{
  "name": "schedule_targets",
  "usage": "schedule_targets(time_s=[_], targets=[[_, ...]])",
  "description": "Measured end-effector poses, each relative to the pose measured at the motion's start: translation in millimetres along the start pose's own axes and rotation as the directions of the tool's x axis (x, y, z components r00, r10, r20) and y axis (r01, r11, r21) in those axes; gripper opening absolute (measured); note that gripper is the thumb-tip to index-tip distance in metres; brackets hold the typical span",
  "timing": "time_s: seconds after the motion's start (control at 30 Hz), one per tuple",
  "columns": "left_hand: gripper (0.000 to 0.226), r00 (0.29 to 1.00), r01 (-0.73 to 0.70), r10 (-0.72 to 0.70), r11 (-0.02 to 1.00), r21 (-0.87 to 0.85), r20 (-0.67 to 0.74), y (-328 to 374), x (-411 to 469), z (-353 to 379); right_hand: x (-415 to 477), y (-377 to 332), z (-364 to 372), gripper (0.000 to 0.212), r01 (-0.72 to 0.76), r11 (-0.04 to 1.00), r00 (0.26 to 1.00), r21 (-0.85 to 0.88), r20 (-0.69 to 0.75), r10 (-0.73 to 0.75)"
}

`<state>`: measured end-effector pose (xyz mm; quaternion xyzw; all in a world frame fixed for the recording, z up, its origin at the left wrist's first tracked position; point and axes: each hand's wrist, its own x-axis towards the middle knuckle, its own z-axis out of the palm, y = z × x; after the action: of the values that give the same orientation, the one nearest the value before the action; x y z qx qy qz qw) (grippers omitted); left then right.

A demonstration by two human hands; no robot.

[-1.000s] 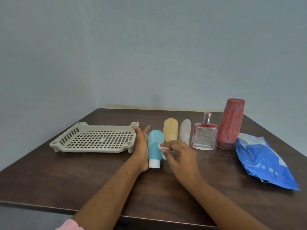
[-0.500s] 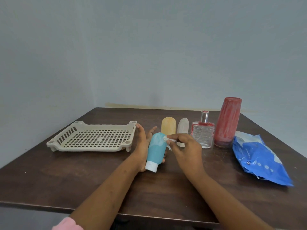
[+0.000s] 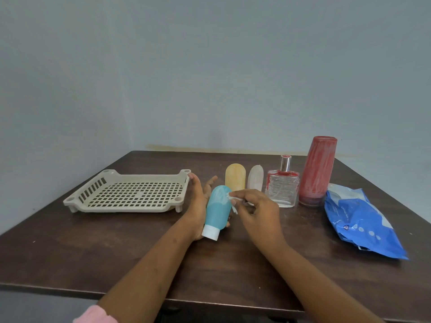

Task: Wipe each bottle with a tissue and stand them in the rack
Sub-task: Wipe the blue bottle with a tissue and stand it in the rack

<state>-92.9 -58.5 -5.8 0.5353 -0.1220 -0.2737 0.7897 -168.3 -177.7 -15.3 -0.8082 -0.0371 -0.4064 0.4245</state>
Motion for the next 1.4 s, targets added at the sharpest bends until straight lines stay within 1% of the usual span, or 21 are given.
schedule_targets(time_s=[0.13, 0.27, 0.37, 0.43, 0.5, 0.57, 0.63, 0.73, 0.83, 0.9, 0.97, 1.07, 1.1, 1.17, 1.27, 1.33, 1.4], targets=[[0.092, 1.0, -0.018, 0.018, 1.0, 0.017, 0.0, 2, -1, -1, -2, -2, 1, 0.012, -0.01, 1.0, 1.0, 0.015, 0.03, 0.01], [0.094, 0.993, 0.05, -0.054, 0.998, 0.044, 0.106, 3, -6, 3, 0, -3, -2, 0.011, -0.05, 0.997, 0.999, 0.064, -0.01, 0.051], [0.093, 0.978, 0.085, -0.106, 0.989, 0.119, 0.181, 2, -9, 6, 2, -4, -5, 0.013, -0.071, 0.994, 0.997, 0.086, -0.03, 0.074], [0.095, 0.968, 0.09, -0.127, 0.981, 0.173, 0.218, 2, -10, 7, 4, -4, -7, 0.016, -0.061, 0.994, 0.998, 0.091, -0.014, 0.063], [0.101, 0.96, 0.093, -0.141, 0.976, 0.199, 0.243, 2, -10, 7, 5, -4, -8, 0.019, -0.003, 0.998, 1.0, 0.069, 0.031, 0.0], [0.104, 0.957, 0.09, -0.142, 0.974, 0.207, 0.253, 1, -10, 7, 7, -2, -9, 0.022, 0.09, 0.996, 0.993, 0.002, 0.083, -0.09], [0.104, 0.96, 0.075, -0.129, 0.973, 0.219, 0.248, 1, -10, 7, 8, 1, -9, 0.023, 0.138, 0.989, 0.984, -0.057, 0.123, -0.131], [0.1, 0.962, 0.041, -0.102, 0.971, 0.236, 0.252, 0, -8, 6, 11, 3, -8, 0.021, 0.156, 0.984, 0.978, -0.09, 0.157, -0.14], [0.1, 0.963, 0.029, -0.094, 0.968, 0.249, 0.254, -2, -8, 5, 18, 1, -8, 0.019, 0.166, 0.982, 0.969, -0.094, 0.202, -0.145], [0.108, 0.96, 0.038, -0.112, 0.96, 0.277, 0.255, -2, -9, 4, 24, -6, -10, 0.017, 0.188, 0.976, 0.95, -0.112, 0.273, -0.152], [0.117, 0.957, 0.056, -0.138, 0.951, 0.303, 0.256, -2, -10, 3, 30, -16, -12, 0.015, 0.181, 0.977, 0.921, -0.116, 0.368, -0.127], [0.116, 0.959, 0.086, -0.155, 0.956, 0.281, 0.236, 0, -11, 3, 41, -30, -12, 0.018, 0.176, 0.97, 0.868, -0.168, 0.492, -0.072], [0.112, 0.961, 0.085, -0.151, 0.959, 0.269, 0.234, 0, -11, 4, 43, -35, -11, 0.022, 0.198, 0.959, 0.849, -0.205, 0.525, -0.063], [0.107, 0.969, 0.066, -0.118, 0.97, 0.235, 0.217, 1, -13, 4, 42, -42, -7, 0.022, 0.293, 0.909, 0.812, -0.298, 0.578, -0.072], [0.101, 0.987, 0.054, -0.085, 0.976, 0.211, 0.139, 2, -13, 5, 36, -49, -3, 0.019, 0.472, 0.779, 0.78, -0.413, 0.607, -0.151], [0.103, 0.989, 0.047, -0.074, 0.978, 0.204, 0.127, 2, -13, 6, 36, -53, -4, 0.018, 0.5, 0.751, 0.771, -0.432, 0.616, -0.159], [0.104, 0.989, 0.027, -0.054, 0.982, 0.188, 0.14, 2, -14, 6, 37, -56, -6, 0.017, 0.485, 0.769, 0.771, -0.416, 0.618, -0.152]])
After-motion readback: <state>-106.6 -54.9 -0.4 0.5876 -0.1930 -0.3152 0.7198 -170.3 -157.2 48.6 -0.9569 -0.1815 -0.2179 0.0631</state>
